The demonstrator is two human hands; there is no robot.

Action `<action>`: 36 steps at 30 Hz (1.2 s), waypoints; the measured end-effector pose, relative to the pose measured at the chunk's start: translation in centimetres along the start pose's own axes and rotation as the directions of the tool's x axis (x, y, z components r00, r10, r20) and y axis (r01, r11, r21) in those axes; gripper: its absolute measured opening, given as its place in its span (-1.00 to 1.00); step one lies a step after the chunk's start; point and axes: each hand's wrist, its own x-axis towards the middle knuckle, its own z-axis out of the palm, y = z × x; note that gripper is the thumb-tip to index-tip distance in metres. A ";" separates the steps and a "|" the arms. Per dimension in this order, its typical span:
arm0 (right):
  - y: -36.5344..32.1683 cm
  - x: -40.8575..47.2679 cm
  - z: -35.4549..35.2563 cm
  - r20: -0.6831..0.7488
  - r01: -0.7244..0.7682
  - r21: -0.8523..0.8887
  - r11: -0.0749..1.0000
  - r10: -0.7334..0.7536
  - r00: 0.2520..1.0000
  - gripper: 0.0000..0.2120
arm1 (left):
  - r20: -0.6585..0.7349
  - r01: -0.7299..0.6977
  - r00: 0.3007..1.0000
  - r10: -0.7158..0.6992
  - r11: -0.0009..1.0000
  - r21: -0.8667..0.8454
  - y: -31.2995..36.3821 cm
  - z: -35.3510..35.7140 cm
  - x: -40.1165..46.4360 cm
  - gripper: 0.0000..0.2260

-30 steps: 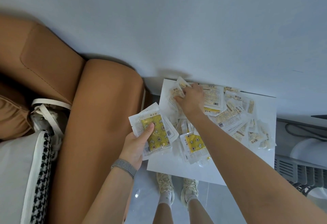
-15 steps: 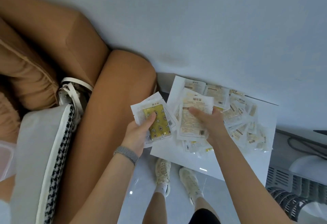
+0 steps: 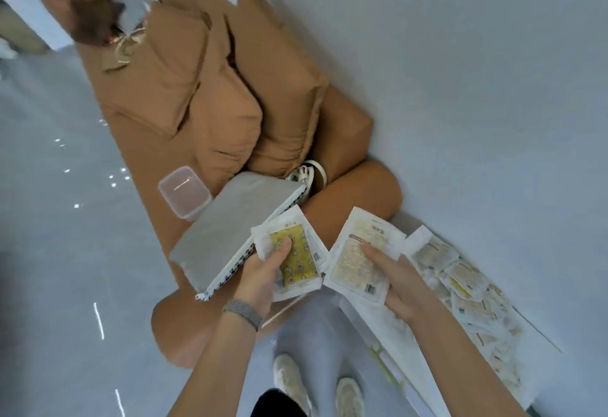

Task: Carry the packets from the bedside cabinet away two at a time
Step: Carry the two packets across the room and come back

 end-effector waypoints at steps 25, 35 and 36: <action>40.7 -11.3 59.3 0.489 0.115 -0.788 0.604 0.502 0.714 -0.83 | -0.849 -0.547 0.528 0.032 0.777 -0.311 -0.4 -64.0 -35.5 -0.70; 43.7 1.0 75.3 0.472 0.175 -0.837 0.518 0.525 0.708 -0.84 | -0.841 -0.557 0.541 -0.023 0.739 -0.378 8.7 -75.6 -23.6 -0.82; 43.9 2.6 77.7 0.472 0.179 -0.843 0.507 0.540 0.697 -0.86 | -0.846 -0.563 0.533 -0.032 0.732 -0.383 9.9 -77.2 -22.4 -0.82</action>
